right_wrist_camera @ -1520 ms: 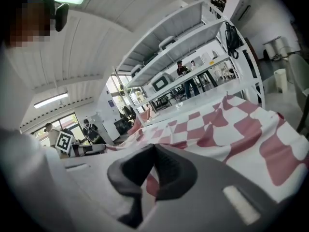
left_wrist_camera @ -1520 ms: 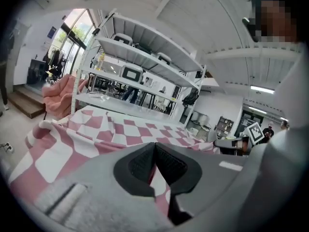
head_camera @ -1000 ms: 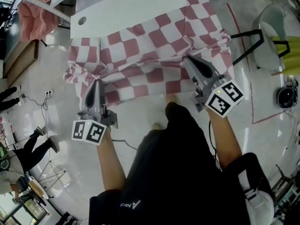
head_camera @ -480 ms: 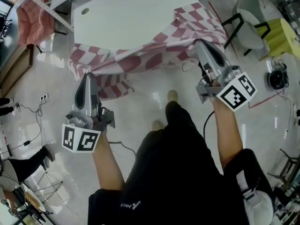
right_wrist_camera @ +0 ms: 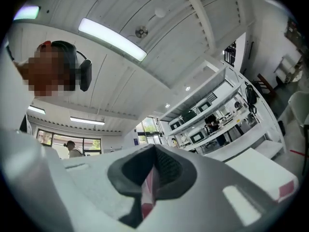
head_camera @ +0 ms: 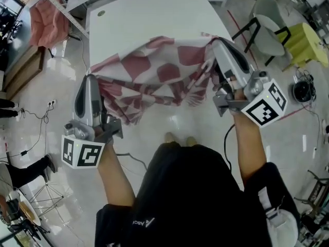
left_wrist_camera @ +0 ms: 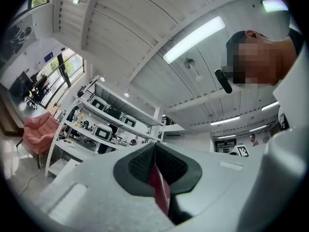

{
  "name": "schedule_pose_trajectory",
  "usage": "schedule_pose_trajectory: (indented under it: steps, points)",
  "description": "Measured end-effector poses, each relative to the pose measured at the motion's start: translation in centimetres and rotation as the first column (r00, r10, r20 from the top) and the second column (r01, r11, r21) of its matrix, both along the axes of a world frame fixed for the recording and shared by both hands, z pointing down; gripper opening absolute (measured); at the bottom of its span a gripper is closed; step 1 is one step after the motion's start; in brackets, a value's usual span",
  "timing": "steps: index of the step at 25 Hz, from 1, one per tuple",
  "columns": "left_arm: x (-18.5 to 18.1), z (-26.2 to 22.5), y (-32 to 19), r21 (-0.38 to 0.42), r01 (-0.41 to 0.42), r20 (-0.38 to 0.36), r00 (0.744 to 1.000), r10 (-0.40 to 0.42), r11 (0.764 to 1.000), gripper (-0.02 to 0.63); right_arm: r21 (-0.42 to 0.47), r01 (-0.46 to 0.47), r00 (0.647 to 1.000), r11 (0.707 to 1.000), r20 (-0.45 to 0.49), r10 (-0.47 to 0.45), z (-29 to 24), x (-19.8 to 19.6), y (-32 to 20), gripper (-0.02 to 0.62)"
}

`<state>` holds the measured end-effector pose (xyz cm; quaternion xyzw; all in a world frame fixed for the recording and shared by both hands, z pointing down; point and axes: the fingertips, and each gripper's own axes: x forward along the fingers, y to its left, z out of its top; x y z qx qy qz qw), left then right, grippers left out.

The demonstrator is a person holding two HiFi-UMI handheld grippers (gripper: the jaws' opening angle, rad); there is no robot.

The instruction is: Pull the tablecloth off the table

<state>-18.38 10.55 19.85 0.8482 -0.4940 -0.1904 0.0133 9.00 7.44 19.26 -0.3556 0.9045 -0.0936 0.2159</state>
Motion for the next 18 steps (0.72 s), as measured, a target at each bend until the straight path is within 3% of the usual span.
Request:
schedule_pose_trajectory:
  steps: [7,13,18]
  points:
    - [1.9,-2.8,3.3,-0.013,0.030,-0.039,0.999,-0.031,0.999,0.011,-0.013,0.121,0.990,0.993,0.071,-0.120,-2.1,-0.2,2.8,0.003]
    - [1.7,-1.7,1.9,-0.100,0.026,-0.028,0.999,-0.029,0.995,0.011,-0.082,0.074,0.996,0.994,0.062,-0.069,-1.3,-0.4,1.8,0.003]
    - [1.9,-1.8,1.7,-0.122,-0.009,-0.031,1.000,0.005,0.993,0.011,-0.103,0.040,0.998,0.994,0.046,-0.036,-1.1,-0.7,2.0,0.003]
